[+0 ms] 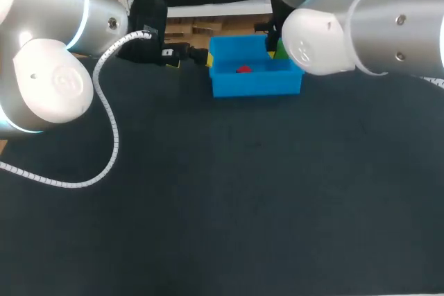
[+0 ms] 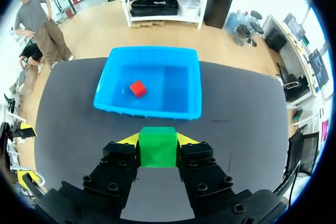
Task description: Use the left arm to pick the red cube and place it into the blue plastic box first, then use the right arm to grasp the green cube and put it into the same blue plastic box after the first action is fully finished.
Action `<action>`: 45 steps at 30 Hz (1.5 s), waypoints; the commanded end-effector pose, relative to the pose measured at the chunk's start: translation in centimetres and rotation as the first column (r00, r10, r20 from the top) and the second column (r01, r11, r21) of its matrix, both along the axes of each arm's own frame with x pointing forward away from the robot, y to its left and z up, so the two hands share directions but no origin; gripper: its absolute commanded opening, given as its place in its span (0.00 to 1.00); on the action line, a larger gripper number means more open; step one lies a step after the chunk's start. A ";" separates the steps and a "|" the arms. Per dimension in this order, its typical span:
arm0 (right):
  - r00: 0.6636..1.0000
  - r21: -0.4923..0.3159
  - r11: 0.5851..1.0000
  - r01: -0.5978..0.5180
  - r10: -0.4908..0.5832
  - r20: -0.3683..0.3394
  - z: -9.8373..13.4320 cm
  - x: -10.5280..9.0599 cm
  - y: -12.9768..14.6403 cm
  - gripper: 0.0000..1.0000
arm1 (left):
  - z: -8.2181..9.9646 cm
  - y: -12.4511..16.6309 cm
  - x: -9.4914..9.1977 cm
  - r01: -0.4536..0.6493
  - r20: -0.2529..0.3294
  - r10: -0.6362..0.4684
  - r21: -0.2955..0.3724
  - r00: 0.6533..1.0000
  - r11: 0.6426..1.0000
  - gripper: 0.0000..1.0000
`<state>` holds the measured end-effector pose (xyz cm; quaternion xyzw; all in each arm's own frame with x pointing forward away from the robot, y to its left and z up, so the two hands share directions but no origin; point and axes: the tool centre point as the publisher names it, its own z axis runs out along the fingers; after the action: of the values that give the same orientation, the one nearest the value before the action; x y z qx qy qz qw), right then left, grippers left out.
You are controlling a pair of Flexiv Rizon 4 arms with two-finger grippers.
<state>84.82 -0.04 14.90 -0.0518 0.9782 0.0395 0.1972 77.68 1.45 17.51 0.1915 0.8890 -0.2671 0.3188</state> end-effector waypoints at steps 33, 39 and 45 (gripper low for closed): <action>0.998 -0.037 0.999 -0.001 0.004 0.064 1.7 6.1 0.1 0.00 | -0.1 0.2 0.0 0.004 0.004 -0.004 -0.006 1.000 1.000 1.00; 0.998 -0.037 0.999 -0.002 0.005 0.063 1.1 6.7 0.0 0.00 | -0.1 0.2 0.0 0.004 0.004 -0.004 -0.006 1.000 1.000 1.00; 0.998 -0.038 0.999 0.006 -0.004 0.055 0.4 7.5 -0.4 0.00 | -0.1 0.2 0.0 0.004 0.004 -0.004 -0.006 1.000 1.000 1.00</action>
<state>91.49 -0.45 15.46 -0.0539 0.9720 0.0187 0.2281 77.68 1.45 17.51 0.1915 0.8890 -0.2671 0.3188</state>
